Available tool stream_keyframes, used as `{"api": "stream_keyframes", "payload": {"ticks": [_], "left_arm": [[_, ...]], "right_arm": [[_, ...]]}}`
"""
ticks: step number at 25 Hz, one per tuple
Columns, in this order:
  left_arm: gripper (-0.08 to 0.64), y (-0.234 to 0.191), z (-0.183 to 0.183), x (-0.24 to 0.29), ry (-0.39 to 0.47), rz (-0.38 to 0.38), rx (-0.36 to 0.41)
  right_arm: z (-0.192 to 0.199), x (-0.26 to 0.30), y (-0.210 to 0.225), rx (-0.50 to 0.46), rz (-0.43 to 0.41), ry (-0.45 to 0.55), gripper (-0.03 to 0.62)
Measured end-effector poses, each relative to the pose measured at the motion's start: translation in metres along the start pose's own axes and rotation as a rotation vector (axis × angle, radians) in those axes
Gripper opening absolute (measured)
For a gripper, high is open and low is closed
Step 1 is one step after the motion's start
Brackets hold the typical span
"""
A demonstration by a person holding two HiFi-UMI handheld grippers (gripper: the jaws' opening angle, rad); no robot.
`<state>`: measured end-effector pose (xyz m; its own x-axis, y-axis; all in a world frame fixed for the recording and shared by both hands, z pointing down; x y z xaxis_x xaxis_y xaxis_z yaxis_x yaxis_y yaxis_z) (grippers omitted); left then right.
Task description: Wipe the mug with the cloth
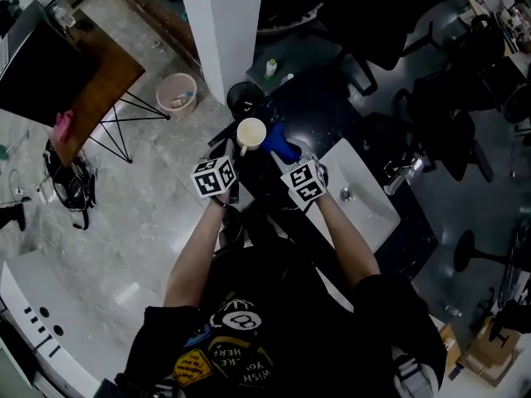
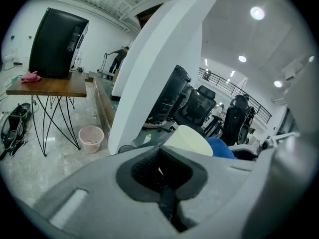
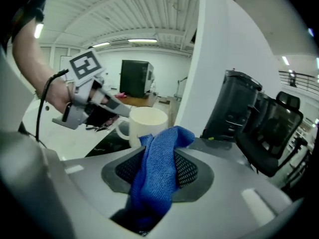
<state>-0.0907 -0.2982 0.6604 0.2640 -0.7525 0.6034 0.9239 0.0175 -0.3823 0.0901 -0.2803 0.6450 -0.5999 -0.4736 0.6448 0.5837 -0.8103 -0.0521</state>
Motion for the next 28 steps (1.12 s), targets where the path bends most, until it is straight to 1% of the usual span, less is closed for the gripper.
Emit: {"api": "stream_keyframes", "payload": {"ticks": [2,4,6,8,10,12,14,17,18,20,21,22,24,26,28], "left_arm": [[0.003,-0.003,-0.002,-0.010,0.018,-0.010,0.004],[0.003,-0.007,-0.002,-0.020,0.036,-0.021,0.016],[0.003,-0.011,0.001,-0.029,0.043,-0.036,0.047],[0.003,-0.016,0.007,-0.038,0.041,-0.056,0.071],[0.003,-0.022,0.009,-0.048,0.048,-0.075,0.067],[0.003,-0.023,0.011,-0.058,0.061,-0.086,0.057],[0.003,-0.021,0.014,-0.069,0.078,-0.091,0.051],[0.003,-0.011,0.018,-0.088,0.118,-0.075,0.054],[0.003,-0.006,0.020,-0.095,0.130,-0.064,0.068],[0.003,0.007,0.028,-0.111,0.145,-0.041,0.131],[0.003,0.014,0.032,-0.119,0.153,-0.028,0.170],[0.003,0.022,0.035,-0.128,0.165,-0.014,0.204],[0.003,0.039,0.041,-0.151,0.201,0.020,0.239],[0.003,0.055,0.050,-0.178,0.231,0.060,0.256],[0.003,0.070,0.058,-0.203,0.255,0.106,0.282]], "right_arm": [[0.009,0.001,0.024,0.116,0.076,0.055,0.149],[0.016,0.010,0.042,0.230,0.127,0.109,0.150],[0.027,0.023,0.046,0.307,0.140,0.099,0.161],[0.039,0.035,0.040,0.333,0.133,0.052,0.203],[0.038,0.035,0.037,0.328,0.135,0.066,0.248],[0.030,0.024,0.037,0.347,0.139,0.144,0.307],[0.022,0.001,0.036,0.385,0.153,0.243,0.338],[0.019,-0.041,0.030,0.456,0.163,0.368,0.339],[0.020,-0.055,0.024,0.478,0.157,0.396,0.316],[0.024,-0.084,0.007,0.498,0.149,0.429,0.139],[0.024,-0.098,-0.003,0.492,0.156,0.437,0.057],[0.025,-0.111,-0.014,0.479,0.171,0.439,0.002],[0.023,-0.134,-0.039,0.464,0.191,0.441,0.002],[0.022,-0.155,-0.069,0.462,0.179,0.462,0.002],[0.020,-0.173,-0.098,0.431,0.169,0.474,0.002]]}}
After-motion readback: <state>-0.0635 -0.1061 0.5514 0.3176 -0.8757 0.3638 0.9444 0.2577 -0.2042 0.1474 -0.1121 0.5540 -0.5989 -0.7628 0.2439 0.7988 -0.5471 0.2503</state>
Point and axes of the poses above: the fingertips, and each gripper's own axes: x forward along the fingers, y to its right, z out of its underside, the point moved 5 cm from there along -x, backward along the fingers, and after that the axes turned 10 degrees about -z, right-handed, at the moved point
